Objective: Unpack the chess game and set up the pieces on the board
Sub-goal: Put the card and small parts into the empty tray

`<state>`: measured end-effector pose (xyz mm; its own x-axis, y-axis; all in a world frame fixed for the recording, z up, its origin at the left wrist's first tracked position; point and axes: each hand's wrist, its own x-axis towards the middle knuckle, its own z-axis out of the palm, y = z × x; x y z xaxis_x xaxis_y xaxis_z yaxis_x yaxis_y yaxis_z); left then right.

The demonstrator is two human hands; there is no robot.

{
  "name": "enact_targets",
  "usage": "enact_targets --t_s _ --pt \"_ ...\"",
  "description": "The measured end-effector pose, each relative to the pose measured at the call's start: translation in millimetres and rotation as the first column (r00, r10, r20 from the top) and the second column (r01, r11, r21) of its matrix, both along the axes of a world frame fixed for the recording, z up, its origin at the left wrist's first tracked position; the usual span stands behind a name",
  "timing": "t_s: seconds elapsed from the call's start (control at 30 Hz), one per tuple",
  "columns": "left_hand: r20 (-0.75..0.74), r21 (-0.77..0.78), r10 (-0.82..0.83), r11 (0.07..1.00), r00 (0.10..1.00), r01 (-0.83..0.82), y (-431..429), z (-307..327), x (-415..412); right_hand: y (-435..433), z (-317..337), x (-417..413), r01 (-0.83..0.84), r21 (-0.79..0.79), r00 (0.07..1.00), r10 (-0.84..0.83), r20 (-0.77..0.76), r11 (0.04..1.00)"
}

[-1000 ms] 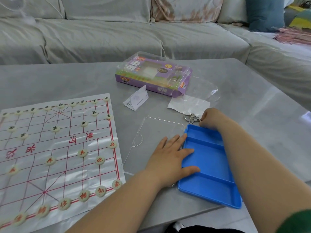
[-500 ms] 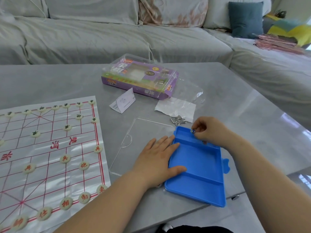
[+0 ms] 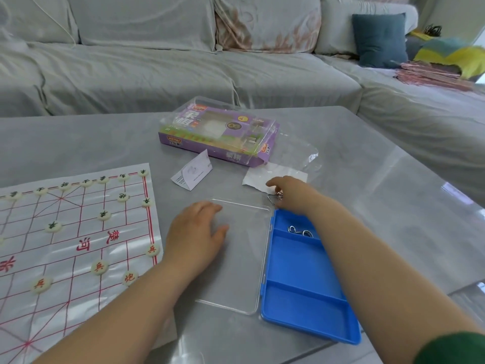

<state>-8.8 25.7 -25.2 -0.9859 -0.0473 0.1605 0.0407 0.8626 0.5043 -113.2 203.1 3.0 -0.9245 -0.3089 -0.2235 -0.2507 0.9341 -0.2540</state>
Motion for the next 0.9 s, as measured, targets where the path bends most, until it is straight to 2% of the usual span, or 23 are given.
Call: enact_targets --t_s 0.1,0.17,0.33,0.43,0.5,0.6,0.67,0.73,0.8,0.9 --pt "-0.038 0.125 0.219 0.969 0.975 -0.213 -19.2 8.5 -19.7 -1.2 0.8 -7.5 -0.039 0.060 0.999 0.038 0.021 0.997" --pt "0.001 0.155 0.330 0.932 0.944 -0.326 -29.7 11.2 -36.4 -1.9 -0.2 -9.6 -0.057 0.088 0.998 0.054 0.029 0.995" --pt "0.153 0.159 0.377 0.903 0.914 -0.399 -49.3 10.7 -75.8 -3.2 -3.6 -14.2 -0.084 0.138 0.996 0.085 0.000 0.987" --pt "0.143 -0.074 0.337 0.941 0.931 -0.329 -52.4 7.5 -87.8 -4.3 -7.2 -13.6 -0.062 0.161 0.995 0.073 -0.065 0.985" --pt "0.115 -0.112 0.324 0.943 0.939 -0.312 -51.0 7.1 -91.7 -3.4 -10.8 -13.0 -0.027 0.149 0.994 0.042 -0.098 0.988" --pt "0.047 0.046 0.334 0.941 0.942 -0.336 -46.7 9.6 -87.8 3.4 -10.4 -12.2 0.028 0.023 0.990 -0.025 -0.135 0.999" --pt "-0.046 0.211 0.315 0.931 0.948 -0.299 -39.7 16.3 -77.3 13.1 -3.3 -9.0 0.102 -0.139 0.978 -0.124 -0.166 0.985" --pt "-0.129 0.352 0.240 0.918 0.962 -0.182 -26.9 26.5 -58.4 23.5 8.0 1.4 0.164 -0.339 0.968 -0.218 -0.126 0.926" --pt "-0.162 0.441 0.136 0.896 0.977 -0.051 -11.2 37.5 -33.9 34.0 17.3 17.3 0.191 -0.467 0.968 -0.244 -0.056 0.863" --pt "-0.138 0.461 -0.106 0.873 0.985 0.159 15.5 46.6 4.2 50.2 24.8 48.3 0.191 -0.471 0.981 -0.182 0.066 0.861"
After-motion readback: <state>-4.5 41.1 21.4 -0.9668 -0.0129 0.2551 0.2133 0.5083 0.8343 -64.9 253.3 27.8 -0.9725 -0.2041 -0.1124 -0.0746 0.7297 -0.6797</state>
